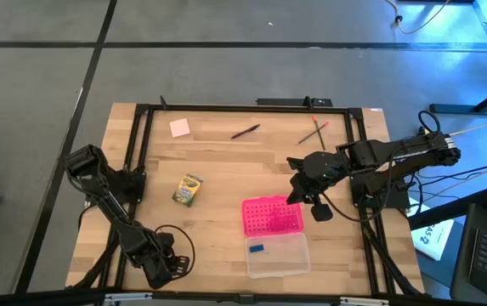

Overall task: Pack school essentials
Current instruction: Put the yellow scissors into the pink box

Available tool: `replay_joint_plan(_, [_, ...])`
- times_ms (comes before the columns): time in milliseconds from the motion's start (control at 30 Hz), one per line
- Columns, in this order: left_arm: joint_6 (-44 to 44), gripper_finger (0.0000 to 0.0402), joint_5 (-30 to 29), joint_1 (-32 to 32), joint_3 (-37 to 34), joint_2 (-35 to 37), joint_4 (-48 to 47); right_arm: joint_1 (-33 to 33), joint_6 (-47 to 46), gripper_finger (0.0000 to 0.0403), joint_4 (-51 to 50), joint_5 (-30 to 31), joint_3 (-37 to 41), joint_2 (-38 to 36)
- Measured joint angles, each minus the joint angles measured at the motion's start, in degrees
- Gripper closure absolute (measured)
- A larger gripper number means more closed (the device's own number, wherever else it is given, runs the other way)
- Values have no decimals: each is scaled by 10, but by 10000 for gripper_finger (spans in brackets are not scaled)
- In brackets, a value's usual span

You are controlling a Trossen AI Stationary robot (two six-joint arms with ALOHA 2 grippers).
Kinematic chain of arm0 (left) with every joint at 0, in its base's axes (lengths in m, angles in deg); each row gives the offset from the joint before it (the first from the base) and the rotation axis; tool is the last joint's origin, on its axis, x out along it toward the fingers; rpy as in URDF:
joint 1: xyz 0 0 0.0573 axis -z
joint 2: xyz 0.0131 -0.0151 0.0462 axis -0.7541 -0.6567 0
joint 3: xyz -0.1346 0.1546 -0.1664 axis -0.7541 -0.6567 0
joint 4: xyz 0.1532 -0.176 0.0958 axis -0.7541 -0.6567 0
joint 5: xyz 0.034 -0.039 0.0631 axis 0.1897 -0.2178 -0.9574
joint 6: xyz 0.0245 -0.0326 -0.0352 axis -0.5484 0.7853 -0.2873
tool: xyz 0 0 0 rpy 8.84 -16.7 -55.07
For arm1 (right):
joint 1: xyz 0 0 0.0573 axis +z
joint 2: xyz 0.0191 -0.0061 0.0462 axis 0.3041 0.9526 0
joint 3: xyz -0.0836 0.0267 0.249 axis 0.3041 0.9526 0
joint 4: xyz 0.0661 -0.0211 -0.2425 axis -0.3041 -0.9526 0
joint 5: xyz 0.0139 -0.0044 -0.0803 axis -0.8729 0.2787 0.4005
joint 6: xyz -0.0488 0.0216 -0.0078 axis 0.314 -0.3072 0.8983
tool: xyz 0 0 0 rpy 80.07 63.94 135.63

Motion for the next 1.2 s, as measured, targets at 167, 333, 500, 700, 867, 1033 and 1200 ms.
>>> replay_joint_plan(167, [-13,210,0,-12,0,-6,1,0,0,373,0,0,0,0])
replay_joint_plan(333, [-30,210,26,-28,0,-17,0,0,0,373,0,0,0,0])
replay_joint_plan(500, [-30,210,45,-34,0,-27,-1,0,0,373,0,0,0,0])
replay_joint_plan(700, [-29,210,45,-38,0,-30,-1,0,0,373,0,0,0,0])
replay_joint_plan(867, [-29,210,52,-51,0,-30,-2,0,0,373,0,0,0,0])
replay_joint_plan(1033, [-29,211,59,-62,0,-30,-8,0,0,373,0,0,0,0])
replay_joint_plan(1200, [-10,211,85,-65,0,-43,1,0,0,373,0,0,0,0])
